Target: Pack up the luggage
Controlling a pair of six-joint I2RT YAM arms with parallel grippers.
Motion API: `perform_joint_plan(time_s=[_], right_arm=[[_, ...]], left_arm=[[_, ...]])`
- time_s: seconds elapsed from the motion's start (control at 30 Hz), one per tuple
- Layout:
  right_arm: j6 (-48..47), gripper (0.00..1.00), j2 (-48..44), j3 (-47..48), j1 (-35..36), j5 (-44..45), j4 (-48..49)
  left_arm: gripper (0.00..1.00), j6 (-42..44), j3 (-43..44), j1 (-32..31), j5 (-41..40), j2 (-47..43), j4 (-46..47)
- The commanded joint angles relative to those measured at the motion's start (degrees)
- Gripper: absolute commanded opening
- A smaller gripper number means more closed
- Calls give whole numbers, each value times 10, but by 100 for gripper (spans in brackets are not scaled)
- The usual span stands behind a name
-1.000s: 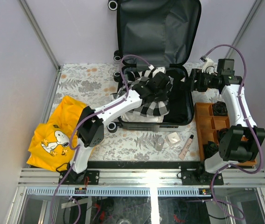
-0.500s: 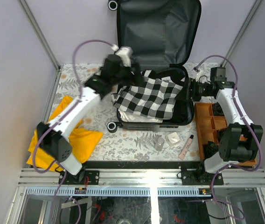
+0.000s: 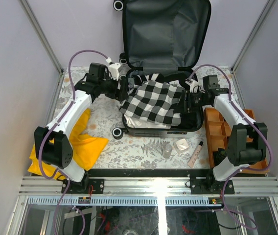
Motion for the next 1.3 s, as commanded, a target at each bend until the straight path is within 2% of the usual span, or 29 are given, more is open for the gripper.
perform_joint_plan(time_s=[0.0,0.07,0.17,0.2,0.3,0.4,0.47,0.63,0.73,0.8,0.93,0.97,1.03,1.13,1.27], right_arm=[[-5,43,7,39,-1,3,-10],[-20,26,9,66,-2,9,-34],[-45,4,11,108,-10,14,-76],[-51,1,11,122,-16,18,-91],[-72,0,11,152,-41,16,-131],[-102,0,12,165,-68,24,-179],[-121,0,14,160,-82,27,-196],[-151,0,31,137,-87,14,-227],[-151,10,46,133,-87,12,-226],[-149,24,48,144,-87,18,-225],[-147,61,47,198,-87,45,-226],[-148,66,47,215,-88,64,-229],[-152,71,46,245,-94,88,-228],[-171,72,45,300,-112,87,-239],[-196,71,13,300,-98,0,-228]], left_arm=[[67,18,-19,-9,49,22,-16],[61,18,-35,-28,42,25,-17],[42,26,-52,-65,23,25,-20],[35,25,-56,-75,22,26,-21],[15,14,-60,-100,26,28,-21],[4,2,-62,-118,31,30,-22],[0,-3,-67,-126,34,27,-23],[0,2,-92,-127,18,8,-41],[0,10,-117,-125,8,-2,-49],[7,10,-123,-119,1,-9,-47],[44,17,-83,-99,23,-18,-56],[52,26,-68,-98,21,-20,-62],[63,44,-39,-98,12,-25,-69],[74,82,1,-96,7,-24,-72],[81,149,61,-98,62,9,-77]])
